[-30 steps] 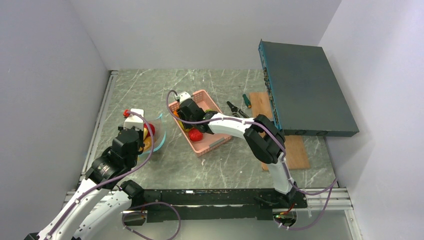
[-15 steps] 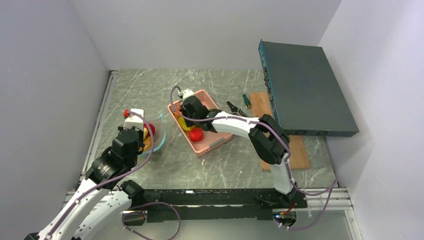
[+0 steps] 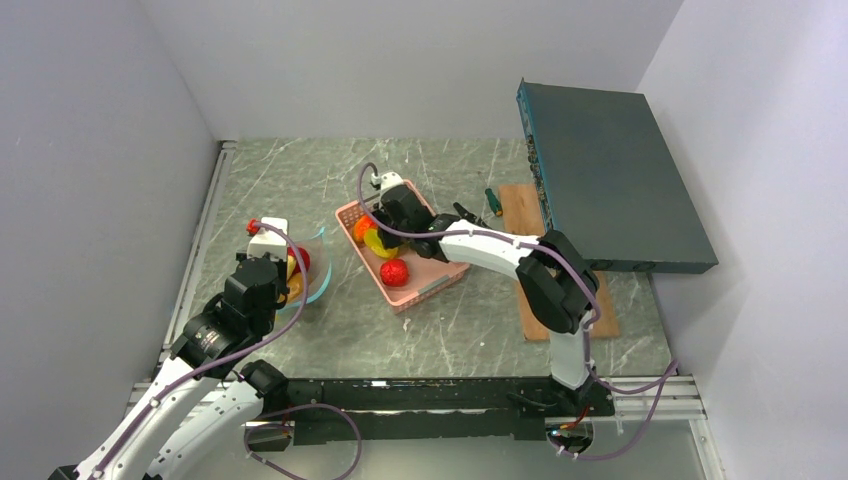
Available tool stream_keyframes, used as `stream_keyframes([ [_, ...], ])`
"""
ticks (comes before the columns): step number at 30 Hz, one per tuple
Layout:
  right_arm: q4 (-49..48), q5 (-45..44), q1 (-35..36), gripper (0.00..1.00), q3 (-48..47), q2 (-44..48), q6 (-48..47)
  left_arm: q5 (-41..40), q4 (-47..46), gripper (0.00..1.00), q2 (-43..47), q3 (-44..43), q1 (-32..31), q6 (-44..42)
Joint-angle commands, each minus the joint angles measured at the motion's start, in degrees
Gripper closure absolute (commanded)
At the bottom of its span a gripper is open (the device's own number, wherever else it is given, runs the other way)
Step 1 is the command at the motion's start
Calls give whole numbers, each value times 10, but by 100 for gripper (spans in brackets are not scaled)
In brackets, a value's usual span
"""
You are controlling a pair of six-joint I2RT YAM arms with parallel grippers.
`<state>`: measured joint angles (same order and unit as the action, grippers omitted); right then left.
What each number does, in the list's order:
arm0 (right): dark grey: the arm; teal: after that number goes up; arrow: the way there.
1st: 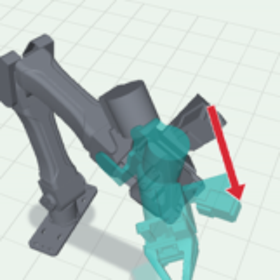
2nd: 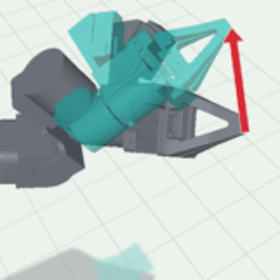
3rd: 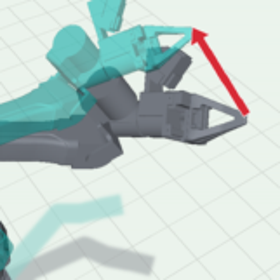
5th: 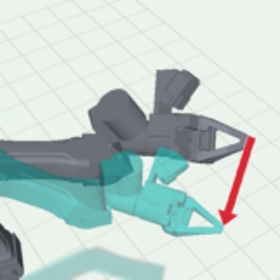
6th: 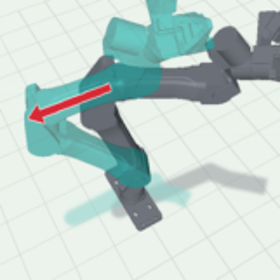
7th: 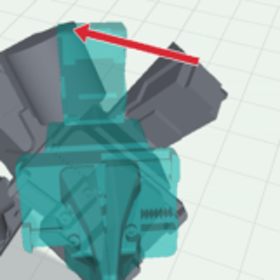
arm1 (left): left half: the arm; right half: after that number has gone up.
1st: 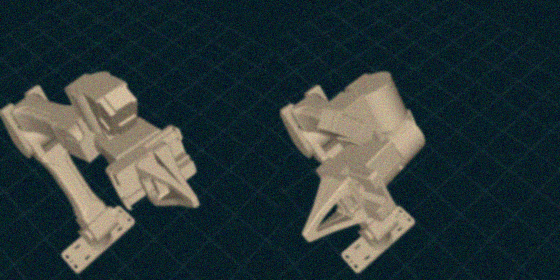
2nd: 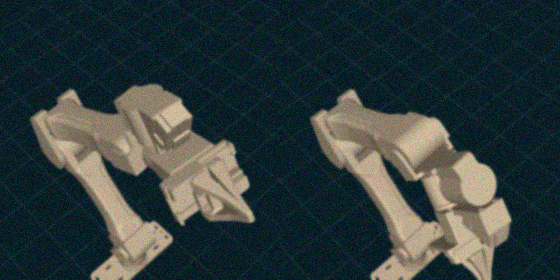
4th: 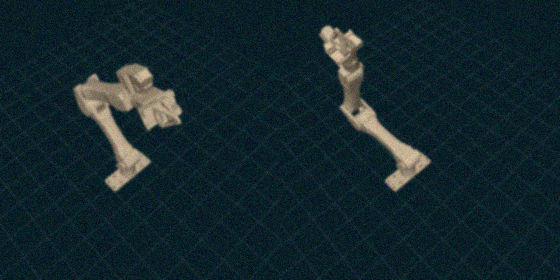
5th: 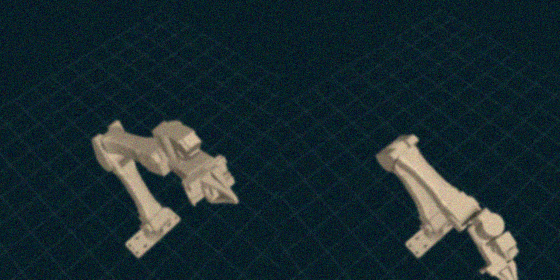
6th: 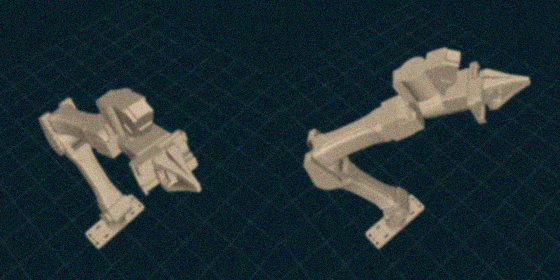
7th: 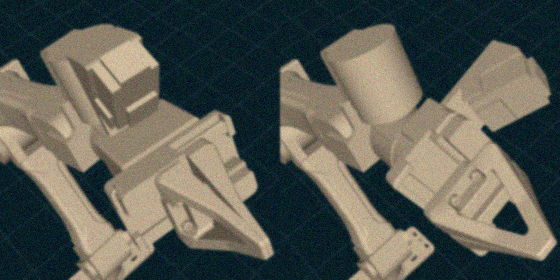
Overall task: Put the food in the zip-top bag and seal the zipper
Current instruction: Pick up the fake fruit from the bin.
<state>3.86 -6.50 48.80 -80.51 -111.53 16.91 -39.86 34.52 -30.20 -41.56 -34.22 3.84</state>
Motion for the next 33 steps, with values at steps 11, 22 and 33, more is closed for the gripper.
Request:
stream_keyframes([
  [11,-16,-20,-4,100,67,127,29,2,-20,100,1,-2,-1,-2],
  [22,-9,5,-5,100,103,211,47,2,-18,100,4,-3,0,-1],
  [33,-2,67,26,100,132,303,79,3,-17,100,5,-4,0,-1],
])
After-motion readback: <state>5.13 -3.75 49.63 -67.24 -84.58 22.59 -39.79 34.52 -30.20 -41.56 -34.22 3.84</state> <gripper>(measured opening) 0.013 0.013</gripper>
